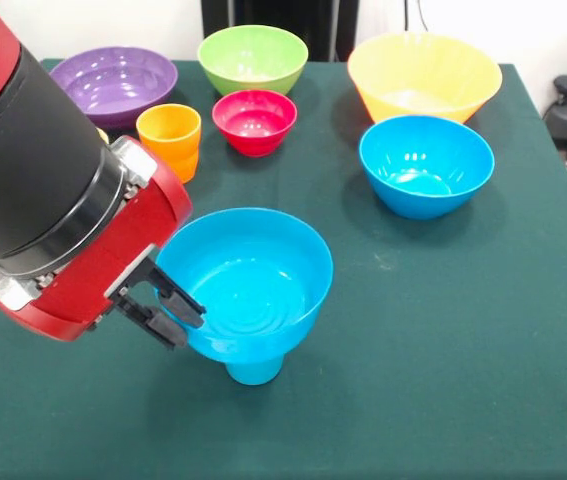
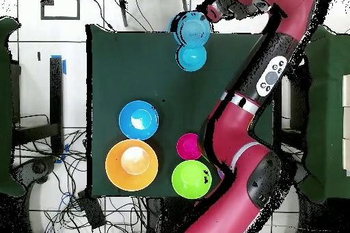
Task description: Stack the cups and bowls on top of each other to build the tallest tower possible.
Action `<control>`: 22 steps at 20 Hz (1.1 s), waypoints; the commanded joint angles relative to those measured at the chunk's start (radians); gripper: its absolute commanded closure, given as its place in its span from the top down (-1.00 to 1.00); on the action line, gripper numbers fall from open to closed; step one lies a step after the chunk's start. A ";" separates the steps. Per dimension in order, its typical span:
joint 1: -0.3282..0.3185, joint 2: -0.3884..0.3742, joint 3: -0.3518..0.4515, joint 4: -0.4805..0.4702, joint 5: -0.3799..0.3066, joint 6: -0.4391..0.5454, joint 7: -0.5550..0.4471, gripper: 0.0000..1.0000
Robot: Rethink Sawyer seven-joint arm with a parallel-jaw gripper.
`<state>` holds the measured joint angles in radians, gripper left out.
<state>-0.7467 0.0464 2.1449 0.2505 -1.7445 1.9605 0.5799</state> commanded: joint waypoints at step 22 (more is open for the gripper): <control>-0.014 -0.002 -0.110 -0.071 -0.052 -0.007 -0.234 -1.00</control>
<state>-0.7493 0.0468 2.1448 0.2500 -1.7546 1.9477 0.5727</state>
